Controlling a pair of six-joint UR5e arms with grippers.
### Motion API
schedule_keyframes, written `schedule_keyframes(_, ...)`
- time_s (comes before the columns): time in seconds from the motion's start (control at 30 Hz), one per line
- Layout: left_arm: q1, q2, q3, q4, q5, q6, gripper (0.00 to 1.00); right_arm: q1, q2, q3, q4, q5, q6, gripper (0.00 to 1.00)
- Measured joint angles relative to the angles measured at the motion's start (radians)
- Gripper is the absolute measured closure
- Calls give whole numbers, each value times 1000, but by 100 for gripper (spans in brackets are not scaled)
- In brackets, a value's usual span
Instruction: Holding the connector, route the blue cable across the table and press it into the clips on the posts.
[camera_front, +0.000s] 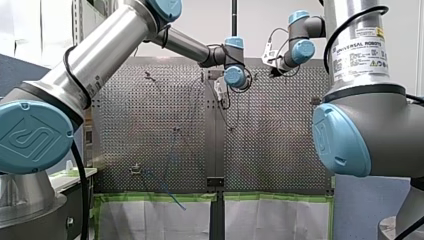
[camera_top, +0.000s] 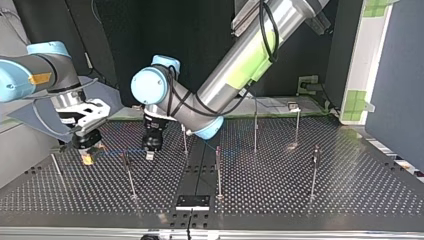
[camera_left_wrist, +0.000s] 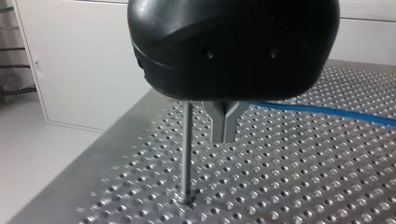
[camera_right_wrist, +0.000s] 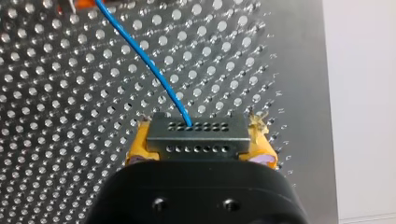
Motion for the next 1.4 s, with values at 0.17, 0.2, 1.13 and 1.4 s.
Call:
schedule_keyframes(0.17,14,-39,35,-8,17,2,100,-11,14,-6,-3,-9,-1,100)
schedule_keyframes(0.2,16,-46,42,-9,18,2,100,-14,16,-7,-3,-11,-1,100)
schedule_keyframes(1.13,49,-77,123,-77,23,7,0,-58,46,-25,-24,-83,-4,100)
schedule_keyframes(1.4,41,-75,123,-145,21,10,0,-58,47,-25,-24,-84,-5,100)
